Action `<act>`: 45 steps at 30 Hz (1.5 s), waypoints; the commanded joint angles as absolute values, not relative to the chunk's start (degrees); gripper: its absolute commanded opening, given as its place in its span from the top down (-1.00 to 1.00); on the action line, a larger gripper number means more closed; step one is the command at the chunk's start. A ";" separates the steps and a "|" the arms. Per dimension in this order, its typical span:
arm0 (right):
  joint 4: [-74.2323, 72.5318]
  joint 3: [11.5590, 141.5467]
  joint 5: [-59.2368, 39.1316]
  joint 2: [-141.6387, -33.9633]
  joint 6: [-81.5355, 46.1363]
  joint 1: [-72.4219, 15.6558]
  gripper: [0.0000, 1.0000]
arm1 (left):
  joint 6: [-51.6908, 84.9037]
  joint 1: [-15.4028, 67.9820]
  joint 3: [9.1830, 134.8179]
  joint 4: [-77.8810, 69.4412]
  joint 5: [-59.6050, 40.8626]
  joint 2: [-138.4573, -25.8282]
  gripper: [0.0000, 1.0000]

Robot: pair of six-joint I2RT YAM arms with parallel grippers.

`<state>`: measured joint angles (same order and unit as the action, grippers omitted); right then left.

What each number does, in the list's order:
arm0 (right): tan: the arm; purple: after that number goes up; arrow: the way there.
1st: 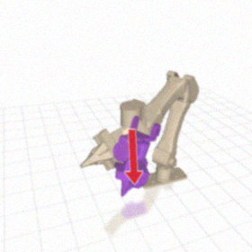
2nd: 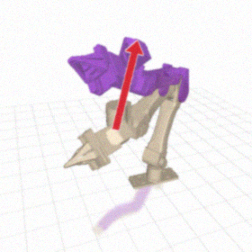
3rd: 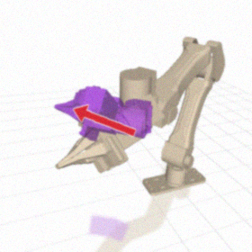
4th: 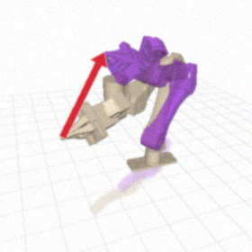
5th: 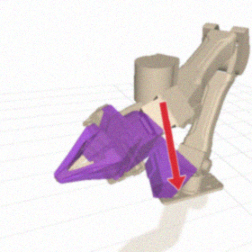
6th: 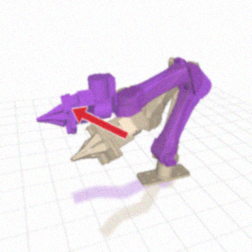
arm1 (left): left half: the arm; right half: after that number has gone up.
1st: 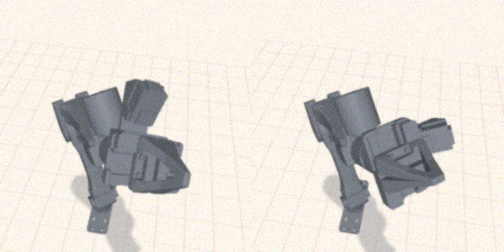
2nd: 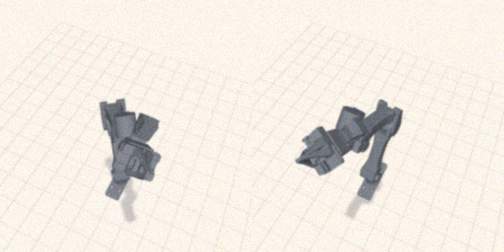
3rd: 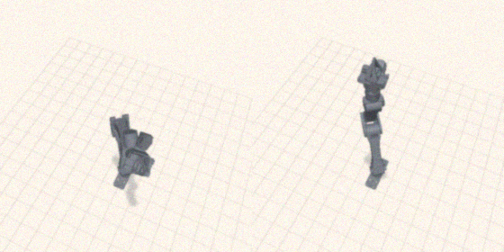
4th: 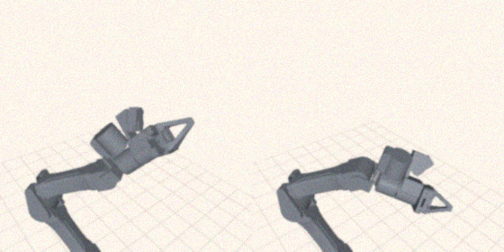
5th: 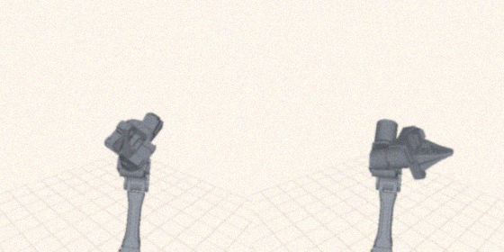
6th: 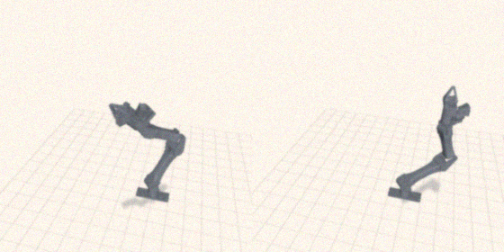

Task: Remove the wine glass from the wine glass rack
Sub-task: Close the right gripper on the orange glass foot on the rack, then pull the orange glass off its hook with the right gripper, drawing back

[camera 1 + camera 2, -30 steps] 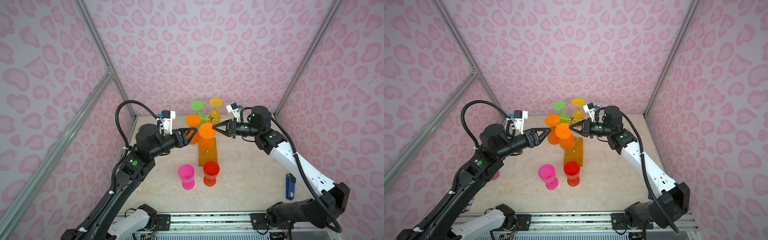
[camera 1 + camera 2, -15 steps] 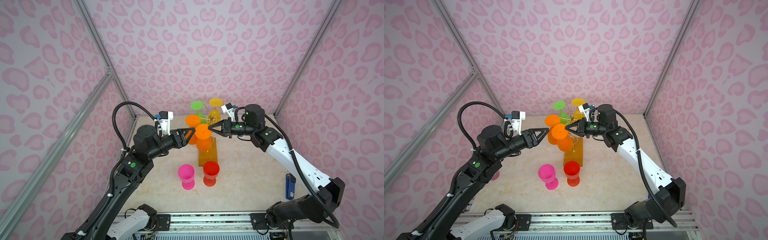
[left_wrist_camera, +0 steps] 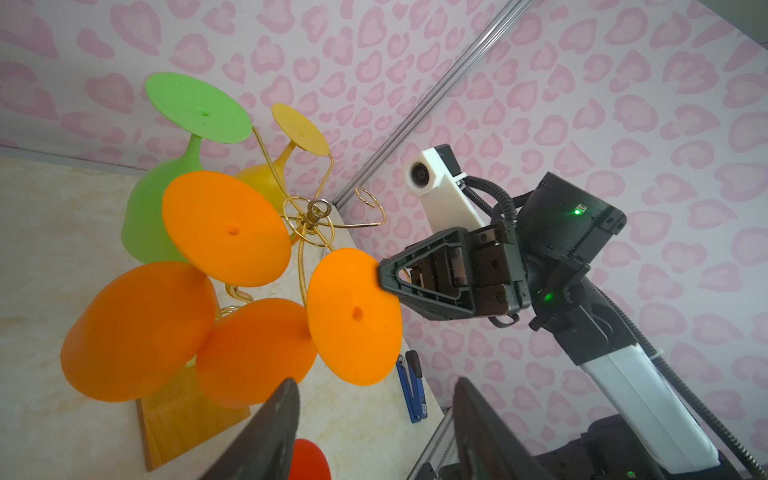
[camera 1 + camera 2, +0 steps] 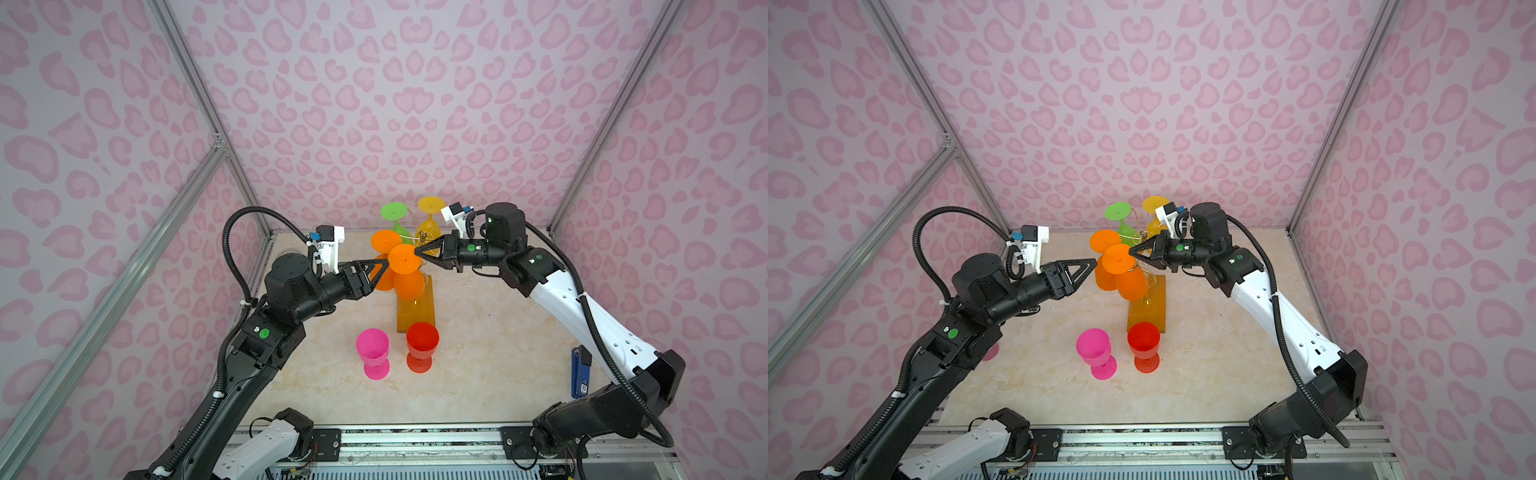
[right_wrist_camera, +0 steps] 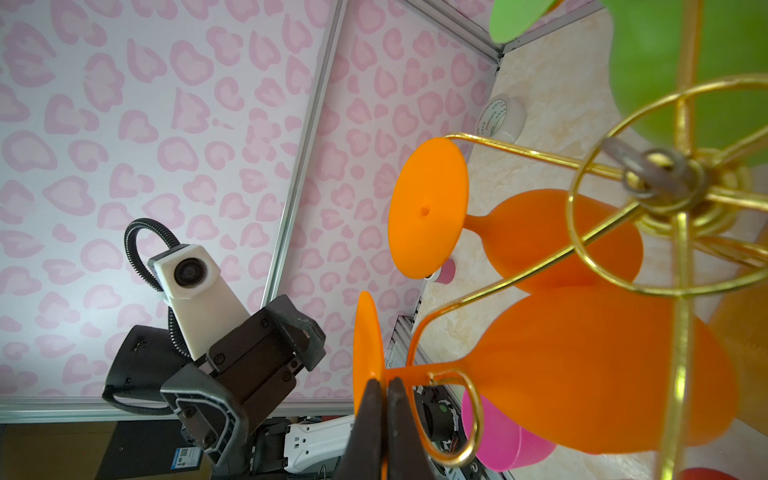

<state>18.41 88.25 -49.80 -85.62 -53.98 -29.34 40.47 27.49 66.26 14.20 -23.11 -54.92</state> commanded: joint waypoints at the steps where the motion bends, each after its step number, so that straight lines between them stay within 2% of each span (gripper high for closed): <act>1: 19.72 89.33 -48.96 -86.52 -53.90 -29.27 1.00 | 39.81 27.40 65.95 13.71 -23.02 -54.36 -0.23; 20: 16.58 88.18 -47.46 -85.58 -59.64 -27.09 1.00 | 39.81 27.25 65.57 13.88 -23.21 -53.97 -0.23; 45: 6.78 76.18 -47.67 -77.05 -67.09 -24.43 1.00 | 39.82 27.25 66.73 14.45 -23.71 -55.12 -0.23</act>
